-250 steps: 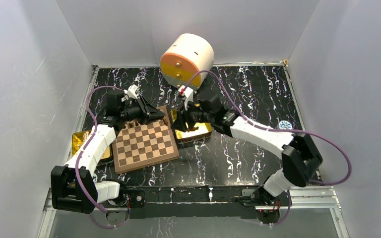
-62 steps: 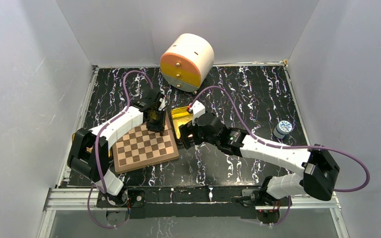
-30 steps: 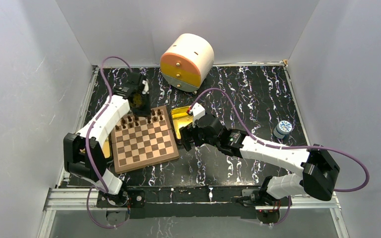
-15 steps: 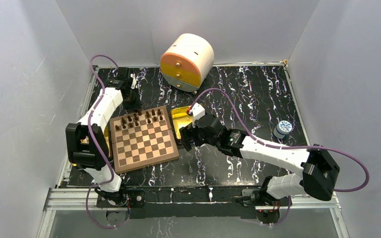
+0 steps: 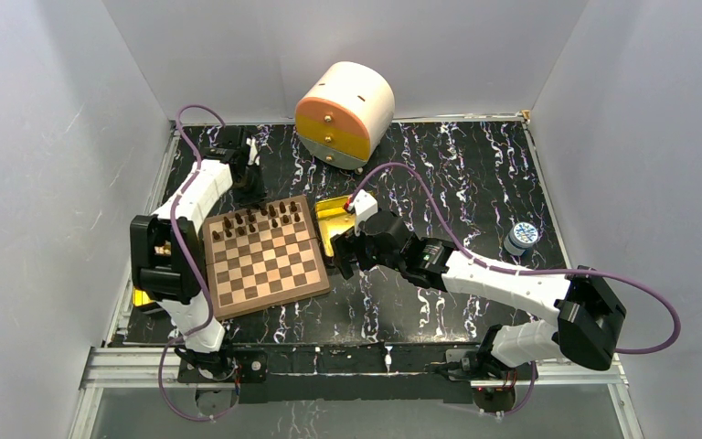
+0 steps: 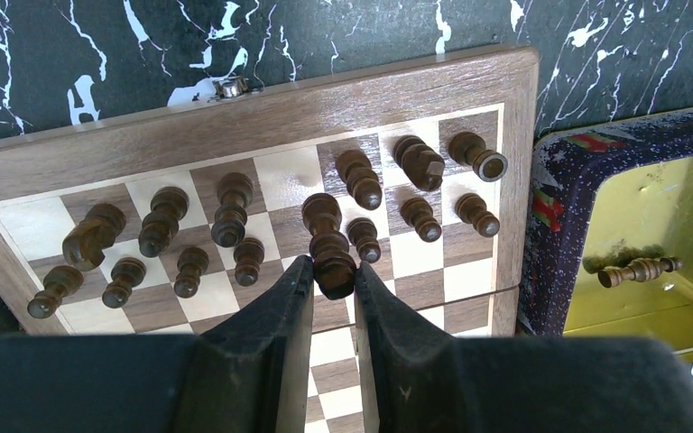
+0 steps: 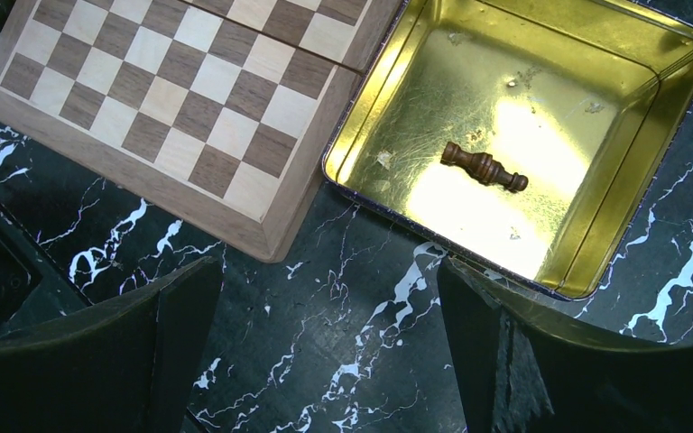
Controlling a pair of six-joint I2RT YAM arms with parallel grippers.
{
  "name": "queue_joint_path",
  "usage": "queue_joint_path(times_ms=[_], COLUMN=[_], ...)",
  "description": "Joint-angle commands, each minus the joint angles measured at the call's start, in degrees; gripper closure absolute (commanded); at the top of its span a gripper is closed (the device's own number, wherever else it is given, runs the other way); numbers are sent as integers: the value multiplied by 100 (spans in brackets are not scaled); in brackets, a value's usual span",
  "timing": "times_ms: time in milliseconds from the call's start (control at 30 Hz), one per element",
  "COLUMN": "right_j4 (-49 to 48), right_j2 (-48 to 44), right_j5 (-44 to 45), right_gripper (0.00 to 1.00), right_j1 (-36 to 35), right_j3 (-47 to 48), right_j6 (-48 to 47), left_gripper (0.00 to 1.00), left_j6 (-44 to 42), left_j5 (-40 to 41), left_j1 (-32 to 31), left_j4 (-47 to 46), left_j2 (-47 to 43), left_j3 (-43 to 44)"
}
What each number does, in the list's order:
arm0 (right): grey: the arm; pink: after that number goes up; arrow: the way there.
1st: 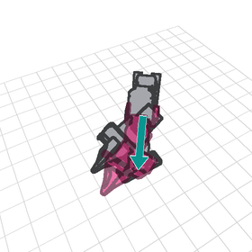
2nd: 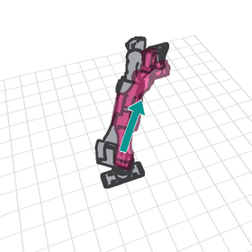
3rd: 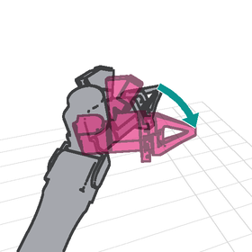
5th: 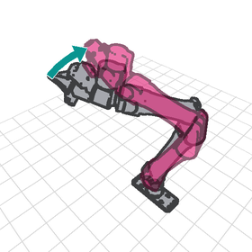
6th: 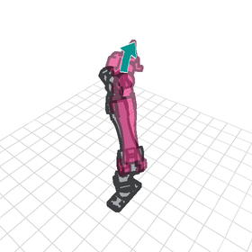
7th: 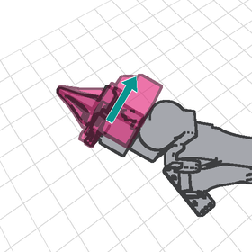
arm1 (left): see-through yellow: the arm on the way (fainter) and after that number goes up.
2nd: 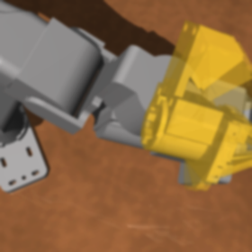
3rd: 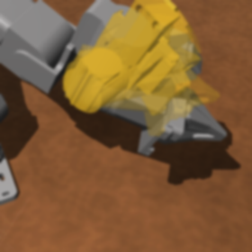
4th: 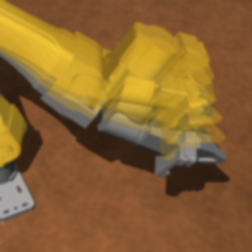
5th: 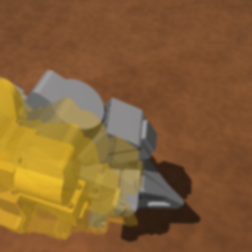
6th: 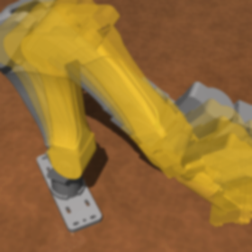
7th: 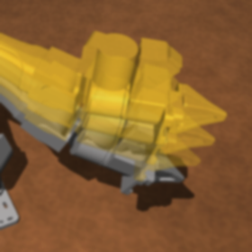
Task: Set up the chess pieces on the board
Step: Place the chess piece on the chessboard.
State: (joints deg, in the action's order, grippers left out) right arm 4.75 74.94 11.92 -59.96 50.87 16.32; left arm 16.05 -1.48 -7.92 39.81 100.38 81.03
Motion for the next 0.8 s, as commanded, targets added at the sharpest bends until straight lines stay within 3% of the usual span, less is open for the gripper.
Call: queue_joint_path(times_ms=[0,767], right_j4=[-61,-10], right_j2=[-146,-75], right_j5=[73,47], right_gripper=[1,1], right_j1=[31,35], right_j3=[116,177], right_j6=[-33,-41], left_gripper=[89,89], left_j6=[-93,-216], left_j5=[54,339], left_j1=[36,43], left_j4=[-12,-121], left_j2=[-11,251], left_j3=[114,83])
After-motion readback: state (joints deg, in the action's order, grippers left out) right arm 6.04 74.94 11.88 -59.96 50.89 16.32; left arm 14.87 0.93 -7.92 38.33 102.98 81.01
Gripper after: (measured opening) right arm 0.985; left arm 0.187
